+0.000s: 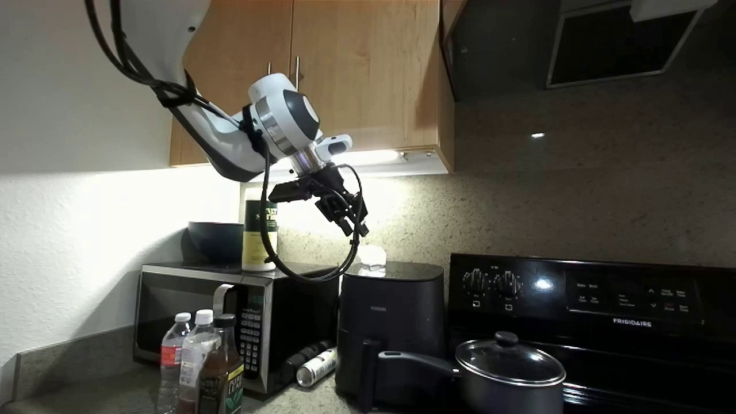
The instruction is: Pick up the small tissue paper and put it on top of the air fryer.
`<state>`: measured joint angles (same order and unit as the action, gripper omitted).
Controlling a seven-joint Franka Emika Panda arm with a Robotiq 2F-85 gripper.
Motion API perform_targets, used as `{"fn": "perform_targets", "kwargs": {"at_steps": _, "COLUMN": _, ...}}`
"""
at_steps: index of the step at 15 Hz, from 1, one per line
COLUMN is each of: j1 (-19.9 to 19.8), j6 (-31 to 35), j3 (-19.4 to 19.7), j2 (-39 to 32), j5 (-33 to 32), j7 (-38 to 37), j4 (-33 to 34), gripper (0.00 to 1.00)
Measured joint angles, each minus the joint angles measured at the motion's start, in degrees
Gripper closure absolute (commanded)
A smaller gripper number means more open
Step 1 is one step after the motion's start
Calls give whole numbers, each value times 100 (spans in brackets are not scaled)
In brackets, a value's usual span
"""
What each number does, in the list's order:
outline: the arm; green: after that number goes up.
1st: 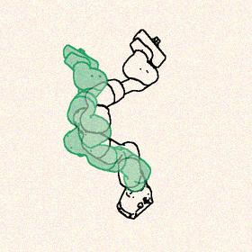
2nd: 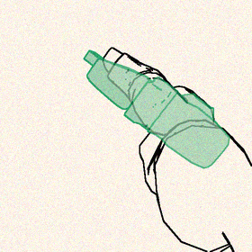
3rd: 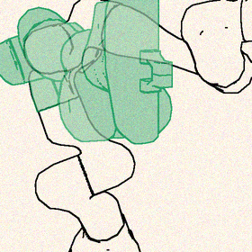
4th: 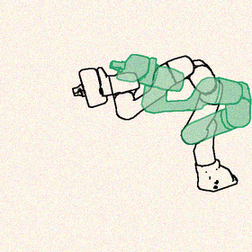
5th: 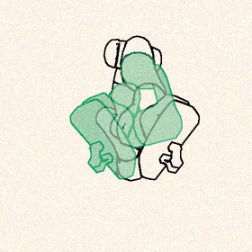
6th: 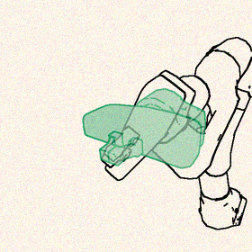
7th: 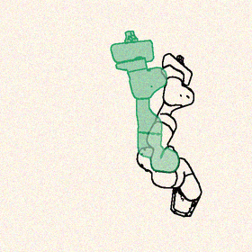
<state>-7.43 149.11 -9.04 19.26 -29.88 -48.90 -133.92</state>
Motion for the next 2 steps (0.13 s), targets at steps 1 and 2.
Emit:
{"fn": "perform_targets", "kwargs": {"at_steps": 1, "j1": 0, "j6": 0, "j3": -1, "j2": 0, "j5": 0, "j7": 0, "j4": 0, "gripper": 45}}
{"fn": "perform_targets", "kwargs": {"at_steps": 2, "j1": -1, "j6": 0, "j3": -2, "j2": 0, "j5": 0, "j7": 0, "j4": 0, "gripper": 45}}
